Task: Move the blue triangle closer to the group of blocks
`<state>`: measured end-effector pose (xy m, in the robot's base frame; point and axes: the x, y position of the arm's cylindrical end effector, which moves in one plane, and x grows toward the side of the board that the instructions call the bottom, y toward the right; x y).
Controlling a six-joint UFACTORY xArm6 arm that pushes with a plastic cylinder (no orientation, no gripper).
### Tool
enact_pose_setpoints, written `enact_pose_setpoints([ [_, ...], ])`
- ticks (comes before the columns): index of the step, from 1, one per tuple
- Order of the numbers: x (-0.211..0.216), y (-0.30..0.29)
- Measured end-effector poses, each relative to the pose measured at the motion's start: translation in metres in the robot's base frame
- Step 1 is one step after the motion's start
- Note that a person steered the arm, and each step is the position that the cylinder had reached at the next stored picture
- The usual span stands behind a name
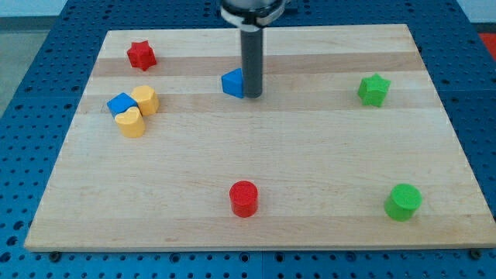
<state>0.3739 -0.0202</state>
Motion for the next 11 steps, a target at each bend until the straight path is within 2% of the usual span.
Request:
enact_pose_setpoints([
  [2, 0.022, -0.028],
  [3, 0.022, 0.004],
  [4, -0.003, 0.017],
  [5, -0.029, 0.007],
  [7, -0.029, -0.058],
  [9, -0.002, -0.125],
  [10, 0.003, -0.130],
  [11, -0.012, -0.089],
])
